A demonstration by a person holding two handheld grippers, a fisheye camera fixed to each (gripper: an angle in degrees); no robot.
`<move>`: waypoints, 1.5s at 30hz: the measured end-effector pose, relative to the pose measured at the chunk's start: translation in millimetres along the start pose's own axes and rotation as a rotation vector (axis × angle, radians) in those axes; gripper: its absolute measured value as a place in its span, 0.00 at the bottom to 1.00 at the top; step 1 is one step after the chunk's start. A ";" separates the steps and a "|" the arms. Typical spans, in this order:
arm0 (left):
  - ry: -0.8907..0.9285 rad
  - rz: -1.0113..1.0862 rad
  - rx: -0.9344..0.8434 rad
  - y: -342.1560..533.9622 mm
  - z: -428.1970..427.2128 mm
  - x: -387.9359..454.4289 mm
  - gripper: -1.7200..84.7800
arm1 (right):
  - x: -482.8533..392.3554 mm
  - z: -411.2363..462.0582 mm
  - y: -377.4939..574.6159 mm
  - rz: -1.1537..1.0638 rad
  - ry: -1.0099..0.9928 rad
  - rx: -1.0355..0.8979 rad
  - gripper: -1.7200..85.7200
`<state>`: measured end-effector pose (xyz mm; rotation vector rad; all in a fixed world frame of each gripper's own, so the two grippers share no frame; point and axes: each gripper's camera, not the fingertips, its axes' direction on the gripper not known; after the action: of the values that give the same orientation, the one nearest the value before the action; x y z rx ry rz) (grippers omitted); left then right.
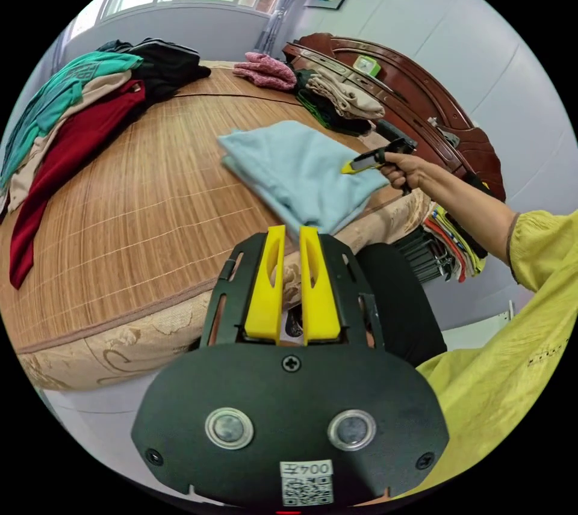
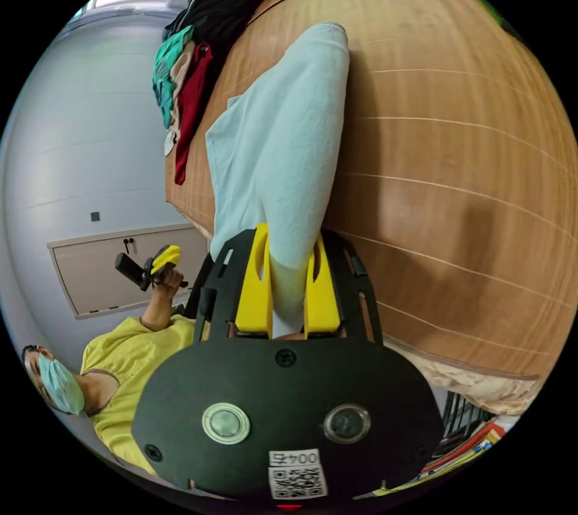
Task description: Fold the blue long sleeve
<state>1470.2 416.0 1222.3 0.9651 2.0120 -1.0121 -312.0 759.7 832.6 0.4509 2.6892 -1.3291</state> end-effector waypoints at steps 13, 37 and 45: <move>-0.180 -0.161 -0.062 -8.3 -8.5 -73.7 0.04 | 156.6 -235.2 42.5 0.272 0.165 0.118 0.12; -0.283 -0.280 -0.091 0.8 -3.9 -103.6 0.06 | 98.1 -425.6 185.6 0.592 0.518 0.667 0.15; -0.287 -0.298 -0.058 21.8 -19.2 -114.6 0.09 | -48.2 -243.8 242.2 0.055 -0.385 0.707 0.06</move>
<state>1540.8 406.1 1316.7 0.4644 1.9614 -1.1684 -182.8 1080.9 808.8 0.2741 1.8394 -2.0769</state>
